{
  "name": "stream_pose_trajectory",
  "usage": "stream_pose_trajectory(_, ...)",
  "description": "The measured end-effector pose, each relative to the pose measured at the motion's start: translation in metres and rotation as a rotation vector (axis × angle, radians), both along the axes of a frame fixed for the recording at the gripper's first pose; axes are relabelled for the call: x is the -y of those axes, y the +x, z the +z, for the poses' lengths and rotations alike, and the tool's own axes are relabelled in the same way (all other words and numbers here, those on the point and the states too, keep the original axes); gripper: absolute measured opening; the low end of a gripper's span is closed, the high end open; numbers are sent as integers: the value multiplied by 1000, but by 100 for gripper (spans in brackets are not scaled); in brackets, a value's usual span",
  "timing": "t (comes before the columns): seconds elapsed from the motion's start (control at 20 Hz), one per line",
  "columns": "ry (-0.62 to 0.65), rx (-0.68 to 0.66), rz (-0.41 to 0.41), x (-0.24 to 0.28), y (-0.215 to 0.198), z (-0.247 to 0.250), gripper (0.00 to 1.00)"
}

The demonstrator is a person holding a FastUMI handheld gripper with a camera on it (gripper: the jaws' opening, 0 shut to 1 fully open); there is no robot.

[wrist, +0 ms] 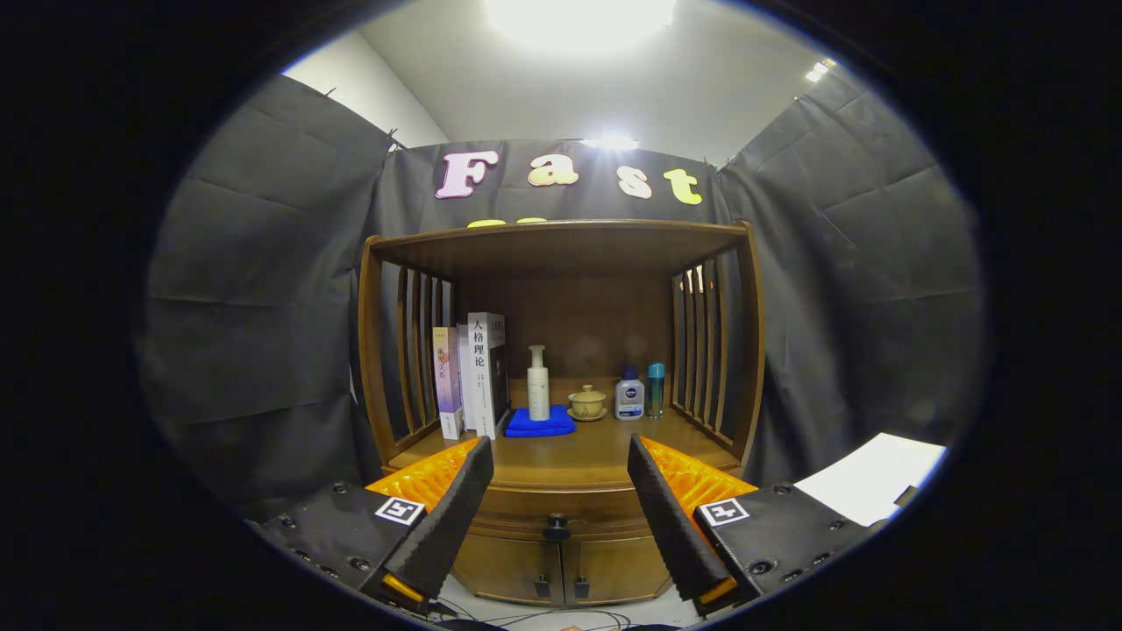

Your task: Pull open the drawer, take out the items inside it, and place them on the countertop above the cabinet.

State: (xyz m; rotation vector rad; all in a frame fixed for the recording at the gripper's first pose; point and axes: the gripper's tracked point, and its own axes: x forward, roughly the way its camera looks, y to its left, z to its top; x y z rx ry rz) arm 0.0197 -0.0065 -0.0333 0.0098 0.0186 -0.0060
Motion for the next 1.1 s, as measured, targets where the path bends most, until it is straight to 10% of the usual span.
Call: stream_pose_trajectory(1.1,-16,-233,27,-7,103,-159,98)
